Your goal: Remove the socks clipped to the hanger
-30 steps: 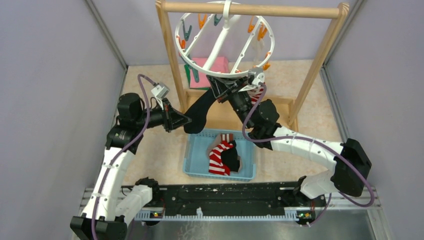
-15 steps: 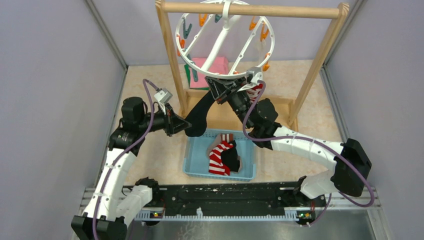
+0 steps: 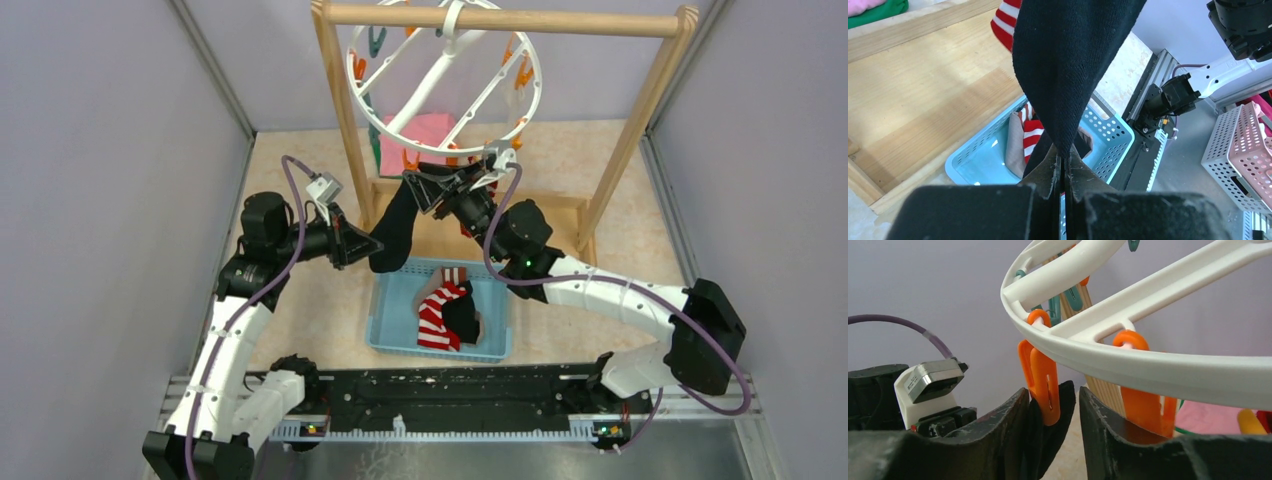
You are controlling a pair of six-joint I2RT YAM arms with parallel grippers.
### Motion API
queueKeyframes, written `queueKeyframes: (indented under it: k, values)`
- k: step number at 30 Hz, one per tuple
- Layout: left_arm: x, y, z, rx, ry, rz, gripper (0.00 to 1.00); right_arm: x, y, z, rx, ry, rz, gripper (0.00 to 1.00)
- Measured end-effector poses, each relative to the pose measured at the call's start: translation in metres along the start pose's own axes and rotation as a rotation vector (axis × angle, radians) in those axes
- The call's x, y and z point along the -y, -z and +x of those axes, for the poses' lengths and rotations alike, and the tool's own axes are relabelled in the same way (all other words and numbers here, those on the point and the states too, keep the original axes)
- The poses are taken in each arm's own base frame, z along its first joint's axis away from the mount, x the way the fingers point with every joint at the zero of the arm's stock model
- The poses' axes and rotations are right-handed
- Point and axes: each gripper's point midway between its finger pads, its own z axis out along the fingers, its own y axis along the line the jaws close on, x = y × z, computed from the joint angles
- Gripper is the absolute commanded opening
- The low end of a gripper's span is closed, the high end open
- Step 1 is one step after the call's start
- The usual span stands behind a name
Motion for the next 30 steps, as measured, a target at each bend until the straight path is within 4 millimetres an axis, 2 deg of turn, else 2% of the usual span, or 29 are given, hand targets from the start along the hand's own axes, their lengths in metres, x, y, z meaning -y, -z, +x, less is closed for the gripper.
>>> queueKeyframes:
  k: [6,10,16,18,23,28,30]
  values:
    - [0.000,0.000,-0.001,0.003,-0.002,0.000,0.00,-0.001,0.001,-0.004,0.007,0.004,-0.005,0.82]
    - [0.001,0.000,-0.002,0.007,0.001,0.001,0.00,-0.001,0.002,-0.003,0.009,0.038,0.006,0.85]
    - [0.003,0.000,-0.006,0.030,-0.013,0.006,0.00,-0.014,0.006,0.002,0.003,0.063,0.002,0.83]
    - [0.003,-0.001,-0.006,0.031,-0.018,0.002,0.00,-0.013,0.010,0.004,-0.001,0.056,0.008,0.78]
    - [0.002,0.000,-0.007,0.037,-0.036,-0.004,0.00,-0.005,0.042,0.018,-0.045,0.000,0.004,0.64]
    - [0.002,-0.001,-0.008,0.039,-0.042,-0.002,0.03,-0.021,0.048,0.027,-0.088,-0.061,-0.081,0.26]
    - [0.002,-0.001,-0.008,0.040,-0.043,-0.002,0.07,-0.028,0.048,0.029,-0.100,-0.078,-0.112,0.20]
